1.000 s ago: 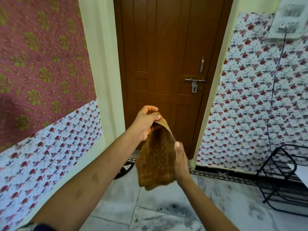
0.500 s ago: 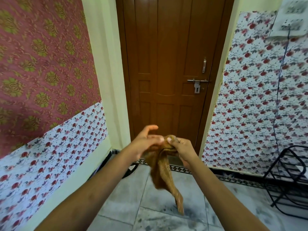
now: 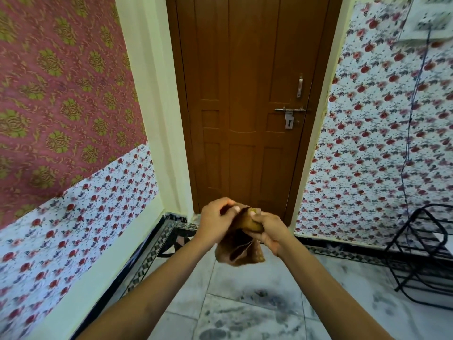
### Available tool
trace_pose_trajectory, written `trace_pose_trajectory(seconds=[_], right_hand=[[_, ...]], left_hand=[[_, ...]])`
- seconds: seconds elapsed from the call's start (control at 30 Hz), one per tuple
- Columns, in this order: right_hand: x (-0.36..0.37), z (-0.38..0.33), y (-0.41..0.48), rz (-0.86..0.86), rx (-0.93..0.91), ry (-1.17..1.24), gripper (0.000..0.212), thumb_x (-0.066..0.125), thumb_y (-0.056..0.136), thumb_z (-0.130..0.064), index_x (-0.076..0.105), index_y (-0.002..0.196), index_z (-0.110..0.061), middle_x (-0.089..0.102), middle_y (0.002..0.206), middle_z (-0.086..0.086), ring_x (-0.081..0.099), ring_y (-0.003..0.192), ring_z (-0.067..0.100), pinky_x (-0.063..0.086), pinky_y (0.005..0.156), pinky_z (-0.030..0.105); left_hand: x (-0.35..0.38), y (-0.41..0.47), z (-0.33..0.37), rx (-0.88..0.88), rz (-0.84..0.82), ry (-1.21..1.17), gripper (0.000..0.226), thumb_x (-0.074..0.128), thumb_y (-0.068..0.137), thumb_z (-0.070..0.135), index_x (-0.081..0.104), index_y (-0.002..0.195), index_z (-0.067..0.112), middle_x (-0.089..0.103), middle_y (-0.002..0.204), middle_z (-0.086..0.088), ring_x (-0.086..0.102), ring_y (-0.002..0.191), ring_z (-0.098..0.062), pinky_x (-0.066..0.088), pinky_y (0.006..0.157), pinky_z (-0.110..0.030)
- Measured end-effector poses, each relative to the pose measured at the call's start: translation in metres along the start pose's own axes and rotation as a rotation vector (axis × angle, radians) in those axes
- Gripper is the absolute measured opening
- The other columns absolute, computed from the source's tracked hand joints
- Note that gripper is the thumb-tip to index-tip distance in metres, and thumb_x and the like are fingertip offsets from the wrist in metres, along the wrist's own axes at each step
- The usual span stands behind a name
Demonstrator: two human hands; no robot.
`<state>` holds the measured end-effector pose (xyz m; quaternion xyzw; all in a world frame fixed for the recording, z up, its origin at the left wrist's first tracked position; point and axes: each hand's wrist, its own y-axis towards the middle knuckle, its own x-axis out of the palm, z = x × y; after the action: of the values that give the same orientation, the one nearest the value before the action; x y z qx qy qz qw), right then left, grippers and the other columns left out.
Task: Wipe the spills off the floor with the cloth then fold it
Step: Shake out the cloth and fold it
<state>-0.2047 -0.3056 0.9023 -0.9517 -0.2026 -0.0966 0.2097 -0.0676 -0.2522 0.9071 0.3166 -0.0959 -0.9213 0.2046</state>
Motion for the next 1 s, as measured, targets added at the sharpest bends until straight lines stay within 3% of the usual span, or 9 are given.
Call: trace_pose_trajectory(seconds=[0.07, 0.13, 0.23, 0.3, 0.47, 0.63, 0.77, 0.87, 1.0], right_hand=[[-0.007, -0.003, -0.003, 0.018, 0.004, -0.18, 0.017, 0.049, 0.094, -0.004, 0.063, 0.104, -0.004, 0.062, 0.097, 0.011, 0.059, 0.092, 0.022, 0.053, 0.082, 0.034], [-0.014, -0.01, -0.007, 0.045, -0.003, -0.309, 0.009, 0.058, 0.089, -0.003, 0.065, 0.086, -0.008, 0.062, 0.093, 0.011, 0.06, 0.085, 0.02, 0.054, 0.072, 0.03], [-0.024, -0.024, -0.006, 0.142, -0.037, -0.314, 0.005, 0.068, 0.08, -0.001, 0.064, 0.079, -0.003, 0.064, 0.088, 0.015, 0.062, 0.08, 0.023, 0.058, 0.061, 0.03], [-0.028, -0.033, -0.003, 0.226, -0.07, -0.343, 0.007, 0.07, 0.078, -0.003, 0.065, 0.074, -0.005, 0.065, 0.082, 0.016, 0.063, 0.077, 0.025, 0.059, 0.065, 0.033], [-0.031, -0.044, -0.004, 0.363, -0.123, -0.258, 0.012, 0.07, 0.08, -0.006, 0.066, 0.068, -0.008, 0.065, 0.077, 0.013, 0.061, 0.061, 0.017, 0.049, 0.047, 0.025], [-0.01, -0.044, -0.011, 0.282, -0.102, -0.125, 0.011, 0.059, 0.087, -0.004, 0.064, 0.078, -0.002, 0.069, 0.073, 0.016, 0.061, 0.046, 0.009, 0.047, 0.037, 0.016], [0.013, -0.038, -0.008, 0.14, -0.061, -0.045, 0.013, 0.053, 0.09, 0.0, 0.065, 0.095, 0.004, 0.067, 0.104, 0.019, 0.064, 0.082, 0.021, 0.057, 0.07, 0.028], [0.025, -0.034, -0.008, 0.099, -0.051, 0.011, 0.018, 0.055, 0.088, 0.002, 0.061, 0.103, 0.009, 0.065, 0.082, 0.015, 0.062, 0.072, 0.019, 0.056, 0.058, 0.024], [0.027, -0.032, -0.011, 0.102, -0.066, 0.091, 0.008, 0.061, 0.085, 0.003, 0.059, 0.092, 0.0, 0.064, 0.081, 0.016, 0.065, 0.073, 0.022, 0.057, 0.055, 0.024]], left_hand=[[-0.005, 0.009, -0.002, -0.244, 0.037, -0.202, 0.013, 0.053, 0.094, 0.025, 0.06, 0.084, 0.028, 0.06, 0.094, 0.006, 0.055, 0.091, -0.014, 0.049, 0.075, -0.026], [-0.016, 0.022, -0.008, -0.367, 0.088, -0.288, 0.013, 0.051, 0.095, 0.026, 0.059, 0.086, 0.026, 0.061, 0.102, -0.001, 0.056, 0.097, -0.022, 0.052, 0.081, -0.034], [-0.038, 0.039, -0.012, -0.415, 0.205, -0.297, 0.01, 0.053, 0.095, 0.021, 0.062, 0.091, 0.02, 0.063, 0.101, -0.005, 0.06, 0.097, -0.025, 0.052, 0.089, -0.042], [-0.053, 0.05, -0.014, -0.43, 0.321, -0.305, 0.009, 0.055, 0.093, 0.016, 0.064, 0.094, 0.015, 0.063, 0.097, -0.005, 0.059, 0.093, -0.023, 0.053, 0.089, -0.04], [-0.077, 0.062, -0.014, -0.474, 0.534, -0.311, 0.013, 0.056, 0.093, 0.015, 0.066, 0.099, 0.012, 0.062, 0.099, -0.008, 0.057, 0.087, -0.022, 0.055, 0.083, -0.037], [-0.056, 0.051, 0.001, -0.396, 0.331, -0.413, 0.013, 0.061, 0.089, 0.014, 0.065, 0.081, 0.023, 0.066, 0.101, -0.004, 0.062, 0.098, -0.024, 0.053, 0.087, -0.038], [-0.031, 0.036, 0.016, -0.327, 0.103, -0.41, 0.011, 0.062, 0.088, 0.016, 0.068, 0.085, 0.024, 0.068, 0.096, -0.002, 0.062, 0.096, -0.021, 0.055, 0.08, -0.034], [-0.015, 0.026, 0.022, -0.23, 0.027, -0.337, 0.012, 0.066, 0.085, 0.016, 0.072, 0.081, 0.025, 0.071, 0.089, 0.002, 0.065, 0.09, -0.017, 0.056, 0.078, -0.034], [-0.013, 0.02, 0.021, -0.11, 0.009, -0.169, 0.007, 0.068, 0.083, 0.017, 0.073, 0.083, 0.023, 0.071, 0.084, 0.004, 0.065, 0.084, -0.011, 0.057, 0.079, -0.035]])
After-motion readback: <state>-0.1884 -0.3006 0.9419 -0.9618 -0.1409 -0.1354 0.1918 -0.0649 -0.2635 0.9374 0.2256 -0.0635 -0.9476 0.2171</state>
